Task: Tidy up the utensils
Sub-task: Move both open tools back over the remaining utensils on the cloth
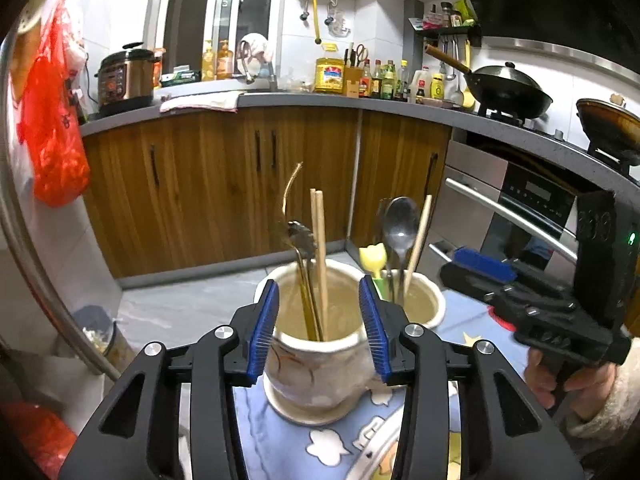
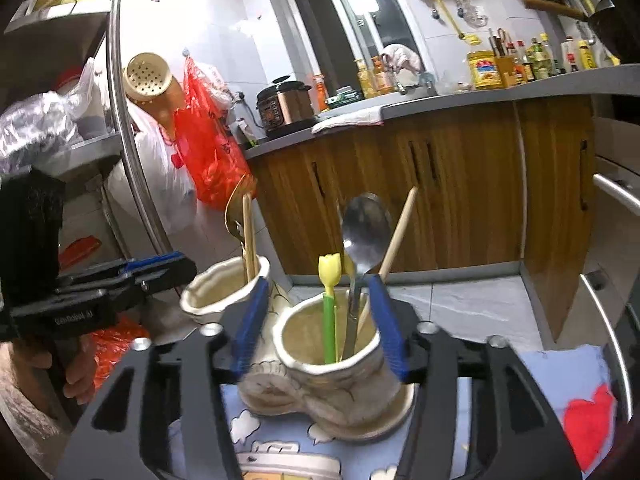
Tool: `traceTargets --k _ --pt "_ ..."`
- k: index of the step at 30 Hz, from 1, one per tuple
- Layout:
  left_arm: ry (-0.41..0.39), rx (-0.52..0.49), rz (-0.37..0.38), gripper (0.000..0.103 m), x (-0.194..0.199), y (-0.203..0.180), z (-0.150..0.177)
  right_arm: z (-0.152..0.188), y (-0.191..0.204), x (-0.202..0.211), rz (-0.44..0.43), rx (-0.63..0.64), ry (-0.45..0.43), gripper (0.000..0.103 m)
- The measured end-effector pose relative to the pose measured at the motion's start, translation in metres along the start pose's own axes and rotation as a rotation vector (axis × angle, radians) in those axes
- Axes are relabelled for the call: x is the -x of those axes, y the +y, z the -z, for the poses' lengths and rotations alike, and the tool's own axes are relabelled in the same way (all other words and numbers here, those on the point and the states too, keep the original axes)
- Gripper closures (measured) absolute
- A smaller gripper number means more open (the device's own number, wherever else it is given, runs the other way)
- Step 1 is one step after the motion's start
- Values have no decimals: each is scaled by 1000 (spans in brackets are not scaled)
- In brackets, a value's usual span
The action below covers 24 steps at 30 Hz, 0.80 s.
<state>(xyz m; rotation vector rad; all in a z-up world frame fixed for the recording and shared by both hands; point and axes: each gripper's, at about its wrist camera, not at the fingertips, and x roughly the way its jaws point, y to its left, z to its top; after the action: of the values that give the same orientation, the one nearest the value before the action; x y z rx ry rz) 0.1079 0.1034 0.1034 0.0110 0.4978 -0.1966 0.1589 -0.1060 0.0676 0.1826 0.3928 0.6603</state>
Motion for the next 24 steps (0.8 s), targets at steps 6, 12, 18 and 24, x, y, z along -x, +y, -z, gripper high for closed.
traceTargets --k 6,12,18,24 --pt "17 -6 -9 30 33 -22 6 -1 2 56 87 -34 41 23" --pt "102 -13 27 18 47 -63 35 20 -5 101 172 -81 151 12" --pt "168 -14 58 15 36 -92 67 62 -23 128 237 -132 236 11" --pt "254 -9 67 15 7 -106 99 106 -41 120 233 -162 395 18"
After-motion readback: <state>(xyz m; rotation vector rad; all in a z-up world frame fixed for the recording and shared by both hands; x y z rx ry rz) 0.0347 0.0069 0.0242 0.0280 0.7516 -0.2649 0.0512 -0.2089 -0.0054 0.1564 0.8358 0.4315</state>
